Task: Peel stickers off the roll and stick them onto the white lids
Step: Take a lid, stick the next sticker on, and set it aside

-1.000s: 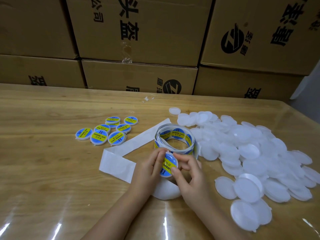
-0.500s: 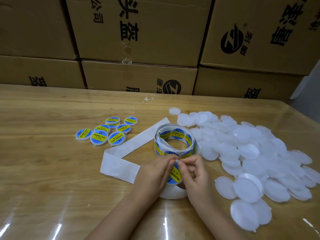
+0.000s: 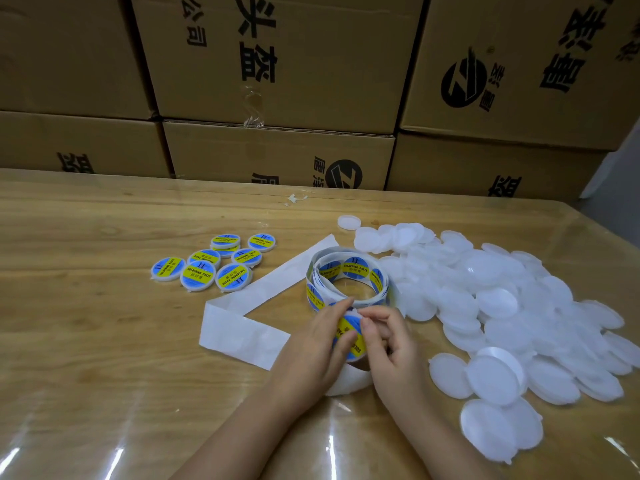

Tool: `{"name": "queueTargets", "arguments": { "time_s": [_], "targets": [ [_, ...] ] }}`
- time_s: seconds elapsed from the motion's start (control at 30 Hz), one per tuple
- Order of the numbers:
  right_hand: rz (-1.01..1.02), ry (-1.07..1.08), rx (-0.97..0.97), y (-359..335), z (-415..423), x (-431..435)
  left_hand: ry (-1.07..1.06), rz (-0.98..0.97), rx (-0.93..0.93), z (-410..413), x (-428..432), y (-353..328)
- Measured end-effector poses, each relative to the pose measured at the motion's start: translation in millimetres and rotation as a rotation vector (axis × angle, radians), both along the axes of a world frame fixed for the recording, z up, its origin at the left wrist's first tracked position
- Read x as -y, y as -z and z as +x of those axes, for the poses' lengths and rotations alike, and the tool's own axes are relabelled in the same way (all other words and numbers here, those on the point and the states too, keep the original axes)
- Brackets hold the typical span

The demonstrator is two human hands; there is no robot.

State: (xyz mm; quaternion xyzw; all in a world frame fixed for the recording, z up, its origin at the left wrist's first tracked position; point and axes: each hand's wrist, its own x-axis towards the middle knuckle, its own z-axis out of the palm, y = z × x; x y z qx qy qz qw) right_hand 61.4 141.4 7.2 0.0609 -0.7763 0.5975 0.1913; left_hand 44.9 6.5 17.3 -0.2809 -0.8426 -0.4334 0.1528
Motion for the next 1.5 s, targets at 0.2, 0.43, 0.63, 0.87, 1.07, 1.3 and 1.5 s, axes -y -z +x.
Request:
{"name": "queueTargets", "arguments": {
  "time_s": [0.2, 0.43, 0.63, 0.87, 1.07, 1.3, 1.5],
  "targets": [
    [0.041, -0.051, 0.001, -1.9, 4.8, 5.0, -0.075, 0.139, 0.022, -5.4, 4.5, 2.7],
    [0.172, 0.122, -0.085, -3.8, 3.9, 2.4, -0.026, 0.377, 0.264, -8.8, 6.1, 6.6],
    [0.274, 0.168, -0.239, -6.1, 0.5, 0.9, 0.059, 0.609, 0.423, -13.7, 12.3, -2.1],
    [0.651, 0.109, -0.435, -5.1, -2.0, -2.7, -0.433, 0.789, 0.286, -47.6, 67.9, -3.2],
    [0.885, 0.064, -0.586, 0.4, -3.2, -5.3, -0.734, 0.833, 0.288, -66.8, 119.5, 15.2],
    [0.808, 0.182, -0.555, -5.4, -5.5, -12.7, -0.839, 0.654, 0.262, -73.7, 137.7, 20.6],
    [0.754, 0.341, -0.498, -9.8, -4.2, -18.2, -0.832, 0.396, 0.321, -68.7, 139.6, 30.2]
  ]
}}
